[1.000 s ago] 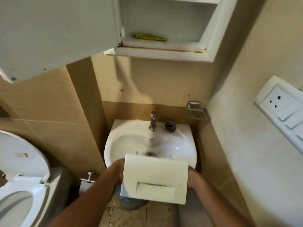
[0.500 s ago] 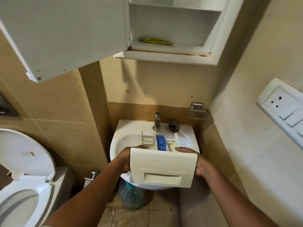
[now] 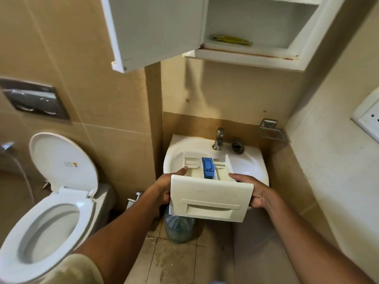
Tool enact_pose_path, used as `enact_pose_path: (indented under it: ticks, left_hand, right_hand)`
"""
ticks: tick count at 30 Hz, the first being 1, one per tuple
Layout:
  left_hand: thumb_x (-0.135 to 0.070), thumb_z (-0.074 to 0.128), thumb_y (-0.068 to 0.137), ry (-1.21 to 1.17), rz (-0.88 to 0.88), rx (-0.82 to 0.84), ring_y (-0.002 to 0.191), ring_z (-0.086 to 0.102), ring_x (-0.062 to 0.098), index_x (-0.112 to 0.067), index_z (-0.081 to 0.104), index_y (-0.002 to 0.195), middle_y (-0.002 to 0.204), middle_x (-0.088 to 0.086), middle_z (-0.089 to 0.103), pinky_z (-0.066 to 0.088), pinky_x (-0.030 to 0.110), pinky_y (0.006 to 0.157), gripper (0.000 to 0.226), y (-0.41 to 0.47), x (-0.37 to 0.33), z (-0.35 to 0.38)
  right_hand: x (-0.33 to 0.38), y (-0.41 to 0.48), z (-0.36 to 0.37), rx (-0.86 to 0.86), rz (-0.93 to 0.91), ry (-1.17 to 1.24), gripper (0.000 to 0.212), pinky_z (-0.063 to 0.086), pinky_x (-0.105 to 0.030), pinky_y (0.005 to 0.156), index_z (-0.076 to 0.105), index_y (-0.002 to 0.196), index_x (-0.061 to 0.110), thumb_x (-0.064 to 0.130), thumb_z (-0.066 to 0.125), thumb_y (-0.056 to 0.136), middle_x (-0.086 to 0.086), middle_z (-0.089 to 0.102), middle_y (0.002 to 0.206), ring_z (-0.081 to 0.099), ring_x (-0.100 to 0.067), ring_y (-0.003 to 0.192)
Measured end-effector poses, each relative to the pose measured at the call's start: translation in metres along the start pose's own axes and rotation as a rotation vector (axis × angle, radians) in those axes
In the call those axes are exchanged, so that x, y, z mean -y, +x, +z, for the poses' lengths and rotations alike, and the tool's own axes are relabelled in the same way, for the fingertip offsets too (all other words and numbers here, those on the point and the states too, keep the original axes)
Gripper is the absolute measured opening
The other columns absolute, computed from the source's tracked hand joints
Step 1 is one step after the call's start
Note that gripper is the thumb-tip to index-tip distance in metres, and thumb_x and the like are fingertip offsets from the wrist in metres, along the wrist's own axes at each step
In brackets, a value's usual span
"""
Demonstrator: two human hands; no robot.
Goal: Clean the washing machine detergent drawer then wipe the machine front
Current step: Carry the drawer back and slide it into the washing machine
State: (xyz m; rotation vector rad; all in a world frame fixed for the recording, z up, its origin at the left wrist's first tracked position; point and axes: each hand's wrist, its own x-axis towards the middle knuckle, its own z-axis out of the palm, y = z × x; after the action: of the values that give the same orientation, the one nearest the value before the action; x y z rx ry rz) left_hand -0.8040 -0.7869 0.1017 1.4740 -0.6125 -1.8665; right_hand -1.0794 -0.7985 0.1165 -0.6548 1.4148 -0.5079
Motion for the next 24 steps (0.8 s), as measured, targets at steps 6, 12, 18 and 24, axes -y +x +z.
enact_pose_path:
  ticks: [6, 12, 18, 24]
  left_hand:
    - [-0.047, 0.076, 0.081, -0.11, 0.028, -0.138, 0.085, 0.075, 0.035, -0.004, 0.066, 0.119, 0.101, 0.022, 0.076, 0.062, 0.044, 0.066, 0.058, -0.048, 0.056, -0.049]
    - [-0.044, 0.07, 0.088, -0.344, 0.117, -0.383, 0.093, 0.074, 0.033, -0.011, 0.069, 0.12, 0.109, 0.017, 0.075, 0.061, 0.045, 0.077, 0.046, -0.13, 0.146, -0.084]
    - [-0.038, 0.069, 0.09, -0.576, 0.211, -0.585, 0.107, 0.07, 0.036, -0.007, 0.067, 0.123, 0.116, 0.019, 0.073, 0.056, 0.049, 0.093, 0.045, -0.231, 0.245, -0.115]
    - [-0.045, 0.071, 0.087, -0.77, 0.235, -0.799, 0.102, 0.071, 0.035, -0.01, 0.067, 0.124, 0.113, 0.019, 0.074, 0.06, 0.043, 0.078, 0.051, -0.336, 0.336, -0.146]
  right_hand:
    - [-0.021, -0.002, 0.053, 0.139, 0.003, -0.098, 0.034, 0.058, -0.035, 0.054, 0.066, 0.12, 0.017, 0.04, 0.051, 0.1, -0.019, 0.073, 0.105, 0.07, -0.03, 0.068]
    - [-0.062, -0.015, 0.121, 0.312, 0.064, -0.267, 0.045, 0.057, -0.039, 0.066, 0.07, 0.115, 0.008, 0.046, 0.051, 0.099, -0.017, 0.076, 0.099, 0.072, -0.031, 0.071]
    - [-0.131, -0.049, 0.207, 0.504, 0.127, -0.439, 0.044, 0.06, -0.047, 0.066, 0.068, 0.119, 0.005, 0.04, 0.047, 0.101, -0.02, 0.075, 0.103, 0.074, -0.032, 0.073]
    - [-0.199, -0.106, 0.306, 0.705, 0.161, -0.636, 0.041, 0.062, -0.042, 0.063, 0.066, 0.119, 0.005, 0.037, 0.049, 0.102, -0.016, 0.075, 0.106, 0.074, -0.031, 0.084]
